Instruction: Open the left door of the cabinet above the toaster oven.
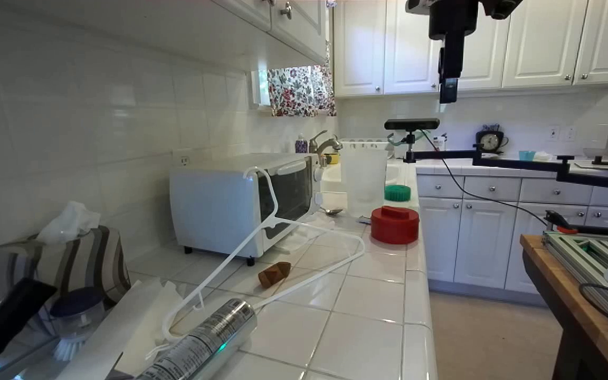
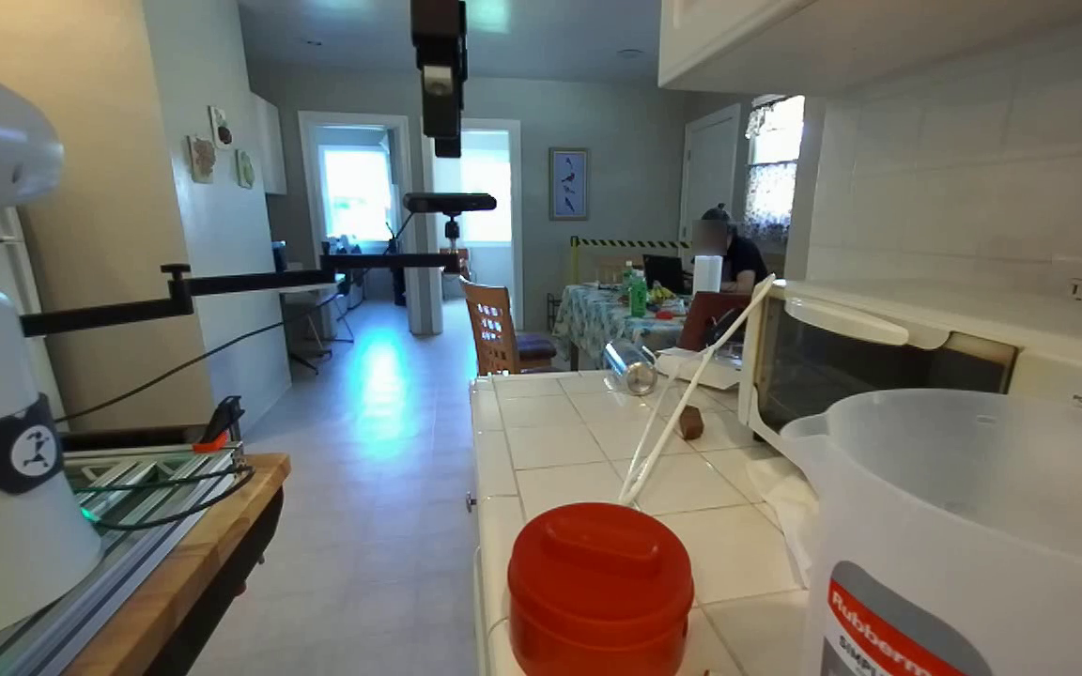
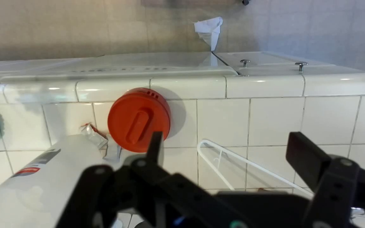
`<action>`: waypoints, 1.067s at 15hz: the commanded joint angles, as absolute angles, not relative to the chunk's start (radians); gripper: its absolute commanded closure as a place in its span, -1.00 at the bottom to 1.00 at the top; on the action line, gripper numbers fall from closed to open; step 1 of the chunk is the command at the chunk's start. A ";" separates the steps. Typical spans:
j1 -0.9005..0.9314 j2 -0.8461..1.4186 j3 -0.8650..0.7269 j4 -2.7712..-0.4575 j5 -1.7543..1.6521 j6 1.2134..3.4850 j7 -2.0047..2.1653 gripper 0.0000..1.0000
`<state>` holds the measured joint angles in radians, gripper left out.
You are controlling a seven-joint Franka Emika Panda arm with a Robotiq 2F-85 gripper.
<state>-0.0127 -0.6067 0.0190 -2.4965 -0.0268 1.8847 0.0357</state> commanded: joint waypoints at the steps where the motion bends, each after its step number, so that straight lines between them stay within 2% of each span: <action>1: -0.010 -0.606 0.017 -2.494 -0.028 1.882 0.037 -1.00; 10: -0.013 -0.606 0.023 -2.494 -0.033 1.889 0.048 -1.00; 12: -0.014 -0.605 0.040 -2.502 -0.063 1.968 0.053 -1.00; 16: -0.013 -0.583 0.065 -2.520 -0.100 2.279 0.053 -1.00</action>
